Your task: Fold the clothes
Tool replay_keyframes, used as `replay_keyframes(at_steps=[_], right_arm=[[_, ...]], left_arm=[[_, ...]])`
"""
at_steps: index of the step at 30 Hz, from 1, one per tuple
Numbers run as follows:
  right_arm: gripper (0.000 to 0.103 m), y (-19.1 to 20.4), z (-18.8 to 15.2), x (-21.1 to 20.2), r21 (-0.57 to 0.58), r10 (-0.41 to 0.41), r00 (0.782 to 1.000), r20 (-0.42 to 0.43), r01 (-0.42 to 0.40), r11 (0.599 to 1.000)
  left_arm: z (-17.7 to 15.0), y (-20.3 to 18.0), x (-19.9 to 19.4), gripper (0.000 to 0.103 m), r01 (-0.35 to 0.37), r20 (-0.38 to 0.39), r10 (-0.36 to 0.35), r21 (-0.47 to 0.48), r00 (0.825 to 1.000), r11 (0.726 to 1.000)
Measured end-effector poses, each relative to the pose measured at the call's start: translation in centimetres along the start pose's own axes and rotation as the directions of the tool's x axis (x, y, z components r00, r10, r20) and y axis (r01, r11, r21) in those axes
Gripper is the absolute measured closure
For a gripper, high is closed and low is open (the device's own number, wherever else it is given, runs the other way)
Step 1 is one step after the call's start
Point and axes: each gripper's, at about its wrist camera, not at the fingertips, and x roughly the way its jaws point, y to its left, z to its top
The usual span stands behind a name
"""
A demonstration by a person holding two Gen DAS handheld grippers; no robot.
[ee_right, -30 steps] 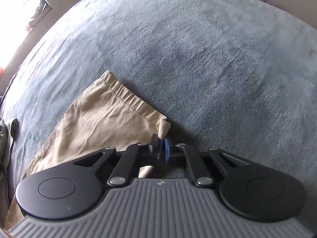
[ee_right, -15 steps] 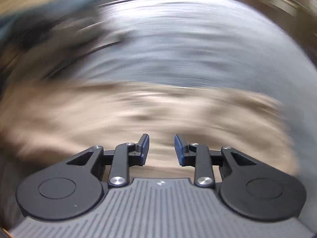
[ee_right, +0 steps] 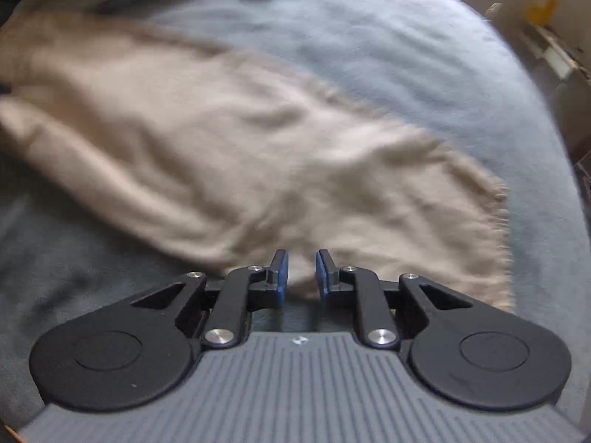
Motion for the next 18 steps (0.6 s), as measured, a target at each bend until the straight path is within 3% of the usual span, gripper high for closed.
replay_keyframes(at_steps=[2, 4, 6, 8, 9, 12, 15, 18], right_arm=[[0.087, 1.9, 2.4, -1.5, -0.03, 0.081, 0.992, 0.1, -0.079, 0.996], [0.087, 5.9, 5.1, -2.2, -0.095, 0.215, 0.957, 0.197, -0.199, 0.975], [0.087, 10.7, 7.1, -1.5, -0.174, 0.358, 0.9, 0.246, -0.323, 0.93], [0.089, 15.2, 8.0, -0.6, -0.26, 0.495, 0.831, 0.254, -0.434, 0.862], [0.089, 16.7, 8.0, 0.0, -0.289, 0.535, 0.812, 0.234, -0.467, 0.836], [0.09, 18.3, 6.0, 3.1, -0.288, 0.535, 0.839, 0.096, -0.492, 0.822], [0.09, 14.9, 3.8, 3.5, -0.195, 0.551, 0.833, 0.047, -0.533, 0.823], [0.089, 11.5, 3.8, 1.3, -0.087, 0.541, 0.841, 0.015, -0.538, 0.839]], left_arm=[[0.1, -0.4, -0.7, 0.074, -0.005, 0.015, 0.005, -0.004, 1.0, 1.0], [0.1, -0.7, -1.4, 0.074, -0.003, 0.027, 0.003, -0.011, 1.0, 1.0], [0.2, -1.0, -1.7, 0.074, 0.003, 0.03, -0.003, 0.004, 1.0, 1.0], [0.1, -1.2, -2.0, 0.071, 0.008, 0.025, -0.008, 0.021, 1.0, 1.0], [0.1, -1.1, -2.0, 0.071, 0.009, 0.019, -0.009, 0.031, 1.0, 0.999], [-0.4, -0.3, -1.1, 0.07, -0.001, -0.018, 0.002, 0.03, 1.0, 1.0], [-0.8, 0.6, -0.8, 0.071, 0.014, -0.012, -0.014, 0.005, 1.0, 1.0], [-0.7, 0.5, -1.2, 0.071, 0.015, 0.011, -0.015, -0.002, 1.0, 1.0]])
